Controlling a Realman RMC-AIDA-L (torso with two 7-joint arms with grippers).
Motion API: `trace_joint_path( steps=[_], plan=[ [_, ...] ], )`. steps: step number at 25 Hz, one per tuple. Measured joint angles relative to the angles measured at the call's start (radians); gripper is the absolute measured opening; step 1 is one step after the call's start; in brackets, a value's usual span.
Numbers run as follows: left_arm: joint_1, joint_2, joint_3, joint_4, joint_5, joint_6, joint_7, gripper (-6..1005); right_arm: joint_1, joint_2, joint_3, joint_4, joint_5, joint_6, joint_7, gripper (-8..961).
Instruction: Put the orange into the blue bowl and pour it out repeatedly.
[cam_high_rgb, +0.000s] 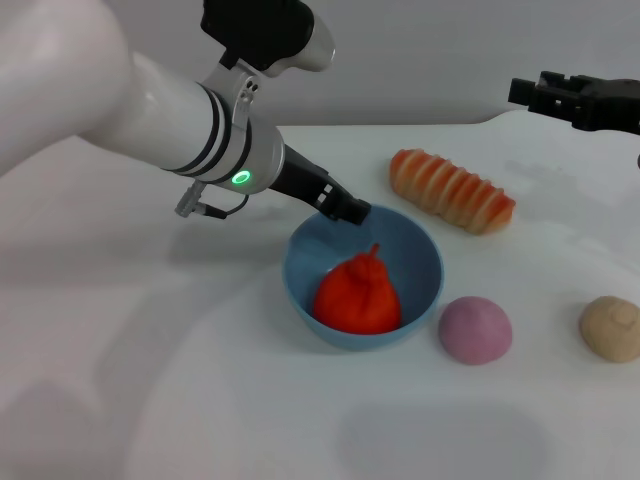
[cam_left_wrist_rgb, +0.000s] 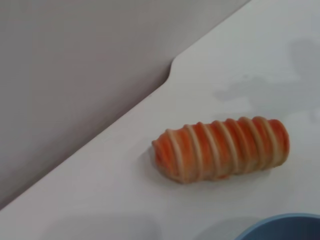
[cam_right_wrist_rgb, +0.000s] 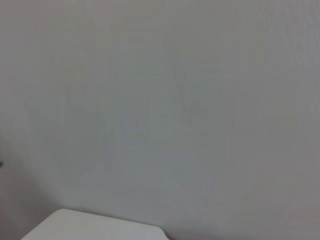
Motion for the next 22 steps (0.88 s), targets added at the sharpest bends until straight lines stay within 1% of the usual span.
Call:
trace_joint_path(
  steps=[1,5,8,10,11,12,15,16,20,22],
  plan=[
    [0.008,0.0,-0.001,0.006,0.0,-0.004,0.0,623,0.0,0.0,0.0,0.0,0.0,0.001,-0.002,562],
    [0.026,0.003,-0.01,0.019,0.001,-0.029,0.002,668,-0.002,-0.001,0.008,0.01,0.0,0.011,-0.007,562],
    [0.047,0.003,-0.015,0.058,0.011,-0.065,0.006,690,-0.002,-0.001,0.021,0.016,0.0,0.014,-0.043,563],
    [0.074,0.003,-0.015,0.102,0.034,-0.115,0.008,690,-0.003,0.002,0.034,0.021,0.01,0.016,-0.082,563],
    [0.11,0.003,-0.01,0.144,0.05,-0.193,0.009,690,-0.004,0.003,0.039,0.027,0.024,0.018,-0.106,563],
    [0.11,0.003,-0.01,0.144,0.05,-0.193,0.009,689,-0.005,0.003,0.044,0.039,0.049,0.022,-0.14,563],
    [0.184,0.0,0.01,0.191,0.048,-0.381,0.01,689,-0.012,0.003,0.059,0.102,0.156,0.043,-0.282,564],
    [0.211,0.0,0.031,0.197,0.045,-0.464,0.01,689,-0.015,0.003,0.063,0.132,0.2,0.053,-0.348,564],
    [0.335,0.002,0.177,0.177,0.044,-0.86,0.009,689,-0.021,0.004,0.065,0.249,0.327,0.087,-0.615,564],
    [0.392,0.0,0.235,0.155,0.042,-1.035,0.005,689,-0.021,0.004,0.065,0.32,0.409,0.104,-0.764,565]
  ],
)
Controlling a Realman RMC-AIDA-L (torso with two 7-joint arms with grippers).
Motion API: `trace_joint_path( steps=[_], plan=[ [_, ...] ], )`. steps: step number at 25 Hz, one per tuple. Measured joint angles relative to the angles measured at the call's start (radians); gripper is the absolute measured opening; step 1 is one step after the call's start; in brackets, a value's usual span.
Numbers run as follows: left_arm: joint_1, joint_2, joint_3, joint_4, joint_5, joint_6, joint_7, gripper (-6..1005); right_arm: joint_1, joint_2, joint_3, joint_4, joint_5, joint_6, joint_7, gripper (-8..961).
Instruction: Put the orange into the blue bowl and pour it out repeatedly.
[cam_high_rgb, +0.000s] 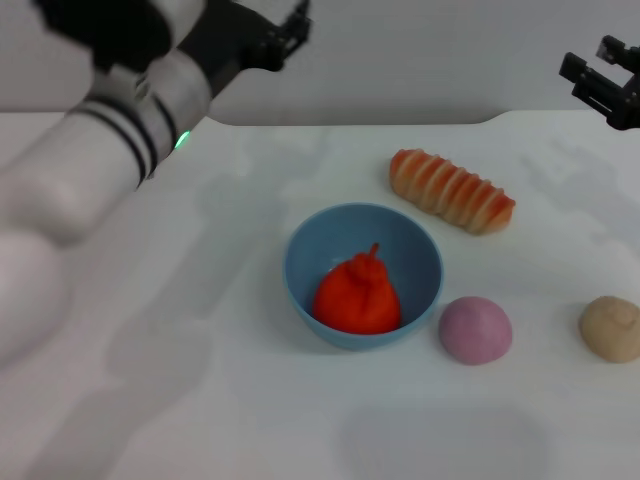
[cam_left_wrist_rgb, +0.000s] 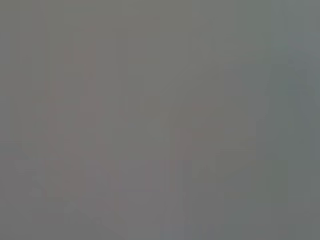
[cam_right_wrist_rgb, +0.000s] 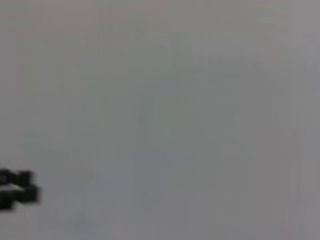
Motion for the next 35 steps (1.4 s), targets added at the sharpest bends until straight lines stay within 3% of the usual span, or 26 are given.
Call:
trace_joint_path(
  steps=[4,5,7,13,15,20,27,35],
  plan=[
    [0.068,-0.001,0.159,-0.139,-0.003,-0.408,-0.003,690,-0.001,0.001,0.0,0.168,0.234,0.012,-0.325,565],
    [0.085,-0.004,0.223,-0.226,-0.032,-0.556,-0.026,690,0.003,0.001,-0.001,0.266,0.375,0.011,-0.509,566],
    [0.086,-0.005,0.238,-0.249,-0.051,-0.576,-0.034,690,0.005,0.001,-0.002,0.29,0.407,0.01,-0.551,566],
    [0.084,-0.008,0.425,-0.45,-0.236,-0.765,-0.096,689,0.01,-0.001,-0.016,0.439,0.52,0.005,-0.674,567],
    [0.096,-0.008,0.46,-0.475,-0.271,-0.802,-0.114,689,0.005,0.0,-0.012,0.458,0.524,0.004,-0.672,567],
    [0.105,-0.006,0.492,-0.499,-0.283,-0.822,-0.118,738,-0.014,0.007,-0.003,0.475,0.535,-0.01,-0.683,739],
    [0.099,-0.007,0.507,-0.515,-0.284,-0.828,-0.118,807,-0.015,0.01,-0.002,0.514,0.617,-0.052,-0.773,760],
    [0.097,-0.008,0.511,-0.521,-0.285,-0.825,-0.116,812,-0.011,0.008,-0.002,0.548,0.653,-0.068,-0.805,760]
  ],
)
